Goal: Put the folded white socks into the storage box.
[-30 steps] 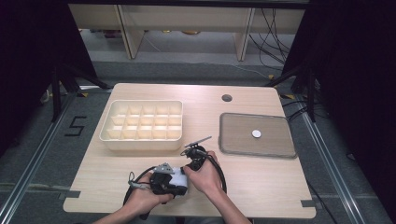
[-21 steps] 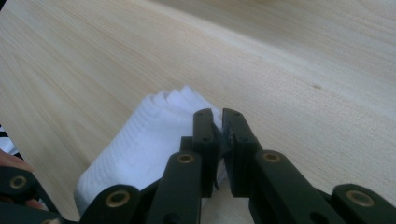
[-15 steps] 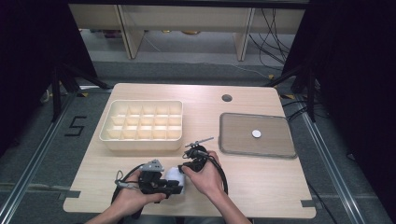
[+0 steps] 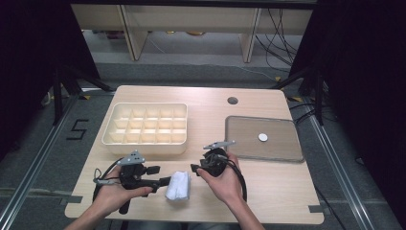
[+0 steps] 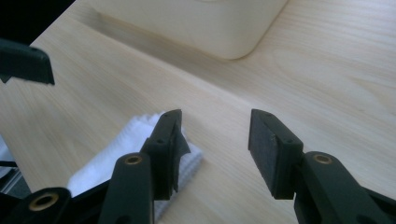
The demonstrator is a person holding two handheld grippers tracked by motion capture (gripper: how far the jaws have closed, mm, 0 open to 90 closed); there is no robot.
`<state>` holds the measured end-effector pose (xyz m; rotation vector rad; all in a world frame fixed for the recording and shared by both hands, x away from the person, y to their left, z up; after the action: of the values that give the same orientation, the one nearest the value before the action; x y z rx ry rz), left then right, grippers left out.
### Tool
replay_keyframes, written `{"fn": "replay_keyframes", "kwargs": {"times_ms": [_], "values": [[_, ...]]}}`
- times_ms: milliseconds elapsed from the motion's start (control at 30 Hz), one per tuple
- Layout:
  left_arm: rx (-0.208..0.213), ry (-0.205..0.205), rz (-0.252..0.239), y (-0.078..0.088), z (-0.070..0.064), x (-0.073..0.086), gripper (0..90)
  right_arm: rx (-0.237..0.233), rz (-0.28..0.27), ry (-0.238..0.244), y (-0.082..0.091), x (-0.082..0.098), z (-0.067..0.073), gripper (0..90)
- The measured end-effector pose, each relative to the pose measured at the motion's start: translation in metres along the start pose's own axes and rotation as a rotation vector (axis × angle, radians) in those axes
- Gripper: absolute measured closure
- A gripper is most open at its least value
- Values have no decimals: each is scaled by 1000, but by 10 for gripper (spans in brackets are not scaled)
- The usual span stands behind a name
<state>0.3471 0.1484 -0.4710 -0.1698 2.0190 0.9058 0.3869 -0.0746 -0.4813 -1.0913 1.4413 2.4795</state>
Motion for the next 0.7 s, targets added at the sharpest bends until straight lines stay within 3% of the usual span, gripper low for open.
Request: {"fn": "replay_keyframes", "kwargs": {"times_ms": [33,67,100,133,267,300,333,567,700], "values": [[-7,5,-2,-1,3,0,332,3,-6,-6,4,2,-2,554],[-14,16,3,-1,6,1,332,-10,-53,34,6,2,-6,555],[-16,29,4,-2,7,1,333,-8,-65,25,10,4,-7,555],[-20,39,4,-3,9,1,334,-14,-98,45,13,5,-10,554],[-8,65,8,-6,12,2,344,-8,-149,33,27,14,-20,541],[-11,71,13,-6,12,2,343,-12,-156,9,30,16,-20,540],[-11,74,8,-7,13,3,342,-1,-167,33,33,18,-25,540],[-18,102,28,-11,19,9,339,64,-198,61,45,35,-43,519],[-24,115,30,-13,19,9,342,108,-189,72,46,42,-52,504]]}}
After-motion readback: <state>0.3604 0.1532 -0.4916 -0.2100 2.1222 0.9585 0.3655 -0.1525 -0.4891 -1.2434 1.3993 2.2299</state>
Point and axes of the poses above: each handheld gripper's, and its own axes: y roughly backward along the jaws, x roughly out of its underside, z roughly to its left, the point moved 4 cm from there along -y, roughly forward along the jaws
